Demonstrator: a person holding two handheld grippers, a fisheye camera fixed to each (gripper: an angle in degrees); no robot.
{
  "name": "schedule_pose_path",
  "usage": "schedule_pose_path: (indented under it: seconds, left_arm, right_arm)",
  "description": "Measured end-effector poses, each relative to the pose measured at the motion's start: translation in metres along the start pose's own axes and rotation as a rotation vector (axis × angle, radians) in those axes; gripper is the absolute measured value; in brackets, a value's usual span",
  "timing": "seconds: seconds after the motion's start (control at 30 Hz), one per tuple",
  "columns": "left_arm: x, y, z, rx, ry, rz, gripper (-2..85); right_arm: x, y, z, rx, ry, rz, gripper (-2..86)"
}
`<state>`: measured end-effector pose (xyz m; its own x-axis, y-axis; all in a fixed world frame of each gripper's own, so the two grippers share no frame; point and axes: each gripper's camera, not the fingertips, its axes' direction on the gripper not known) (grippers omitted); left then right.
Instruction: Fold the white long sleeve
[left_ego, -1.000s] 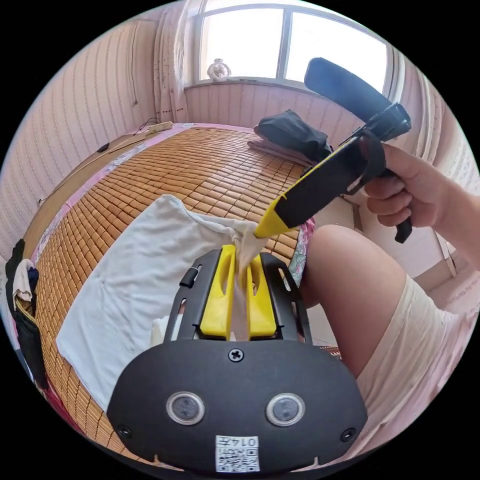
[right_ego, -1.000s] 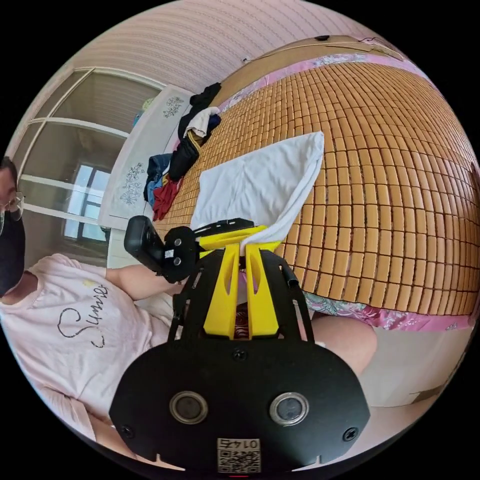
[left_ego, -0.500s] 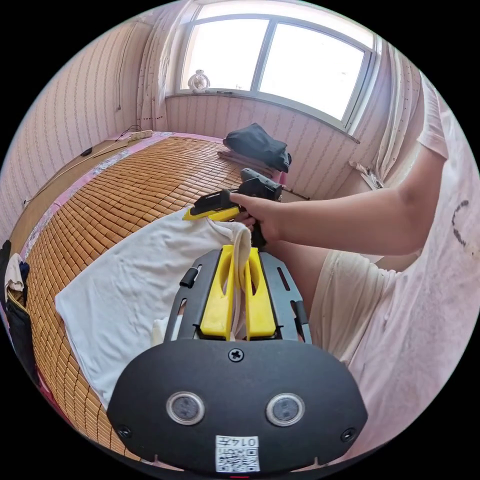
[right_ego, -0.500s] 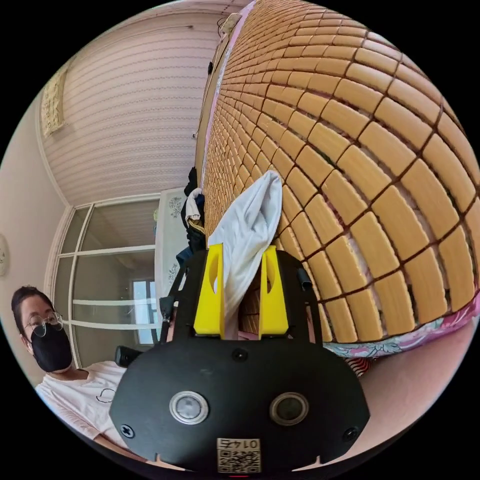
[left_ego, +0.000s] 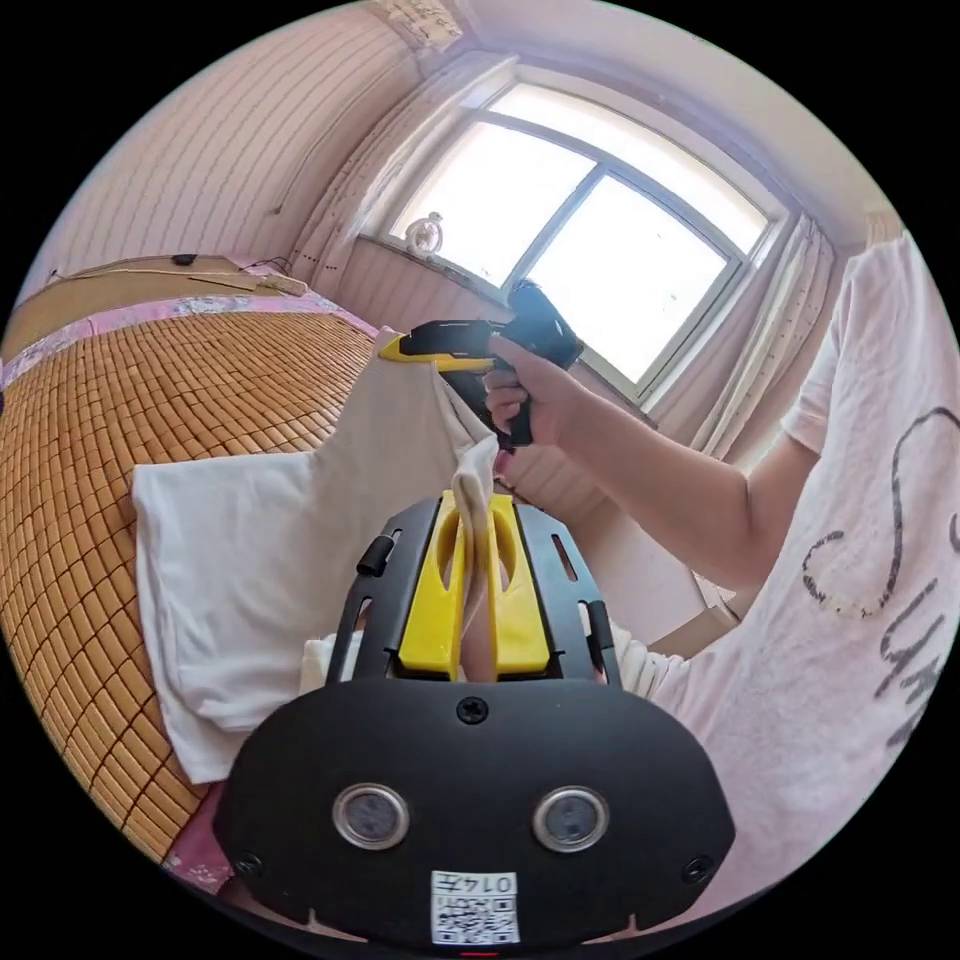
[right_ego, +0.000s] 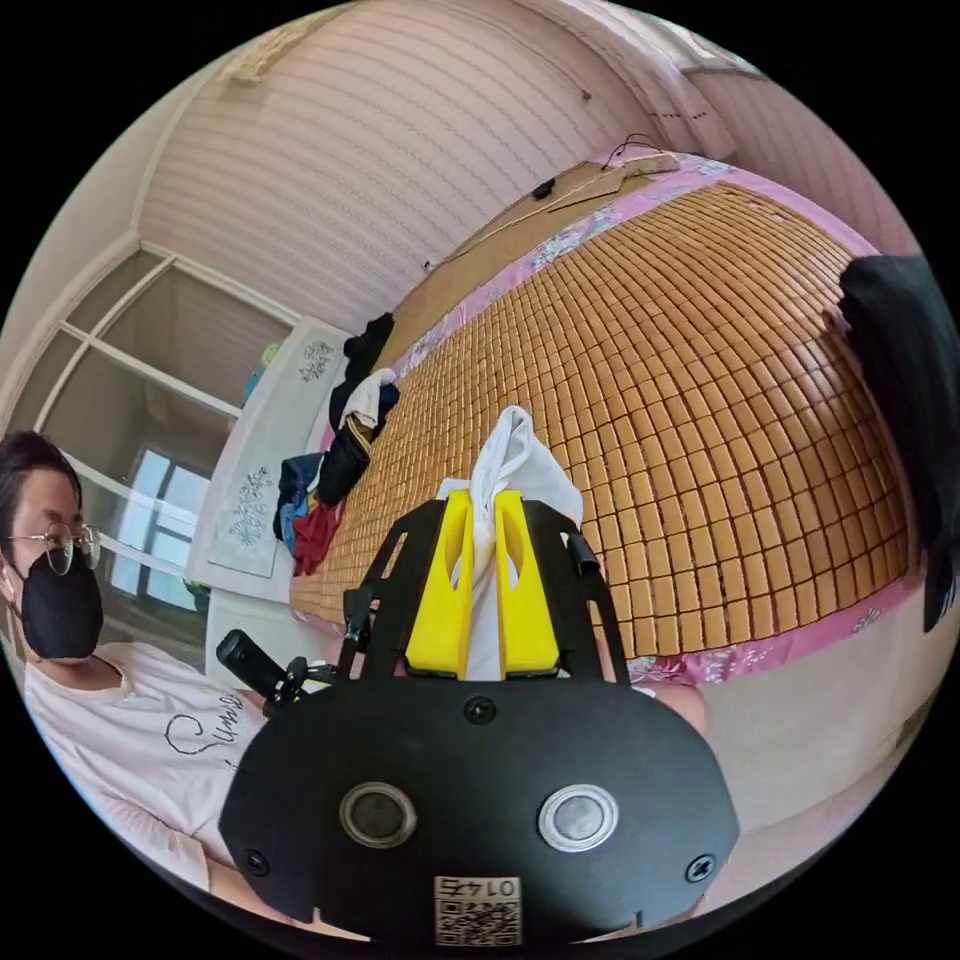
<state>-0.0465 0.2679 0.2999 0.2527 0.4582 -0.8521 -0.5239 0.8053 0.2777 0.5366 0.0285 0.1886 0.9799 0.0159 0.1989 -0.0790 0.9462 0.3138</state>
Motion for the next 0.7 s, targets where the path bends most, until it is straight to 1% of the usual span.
schedule_pose_path:
  seconds: [0.1,0.17,0.23,0.27,0.33,0.4,0.47,0.53,0.6,0.7]
  left_arm:
    - [-0.029,0.016,-0.019,-0.028,-0.118,-0.076,1.3]
    - [-0.049,0.026,-0.025,-0.059,-0.18,-0.152,1.5]
    - [-0.069,0.038,-0.031,-0.07,-0.276,-0.219,2.1]
    - [-0.075,0.041,-0.032,-0.071,-0.302,-0.243,2.4]
    - [-0.097,0.053,-0.033,-0.093,-0.34,-0.354,3.2]
    - [-0.113,0.061,-0.033,-0.127,-0.344,-0.436,3.8]
    - [-0.126,0.067,-0.034,-0.157,-0.319,-0.497,4.5]
    - [-0.139,0.076,-0.037,-0.202,-0.303,-0.559,4.9]
    - [-0.145,0.08,-0.041,-0.224,-0.327,-0.588,5.0]
    - [-0.147,0.079,-0.048,-0.251,-0.361,-0.587,5.5]
  right_arm:
    - [-0.051,-0.03,0.067,-0.138,0.076,-0.104,3.1]
    - [-0.075,-0.042,0.112,-0.2,0.088,-0.129,3.2]
    - [-0.099,-0.052,0.165,-0.278,0.125,-0.115,3.8]
    - [-0.104,-0.054,0.175,-0.292,0.138,-0.105,4.0]
    - [-0.118,-0.058,0.207,-0.296,0.226,-0.041,5.0]
    - [-0.131,-0.058,0.22,-0.31,0.207,-0.041,5.8]
    - [-0.148,-0.059,0.221,-0.295,0.163,-0.094,7.0]
    - [-0.171,-0.061,0.216,-0.269,0.141,-0.206,8.0]
    - [-0.184,-0.063,0.214,-0.268,0.188,-0.297,8.1]
    - [-0.196,-0.068,0.221,-0.307,0.315,-0.436,8.2]
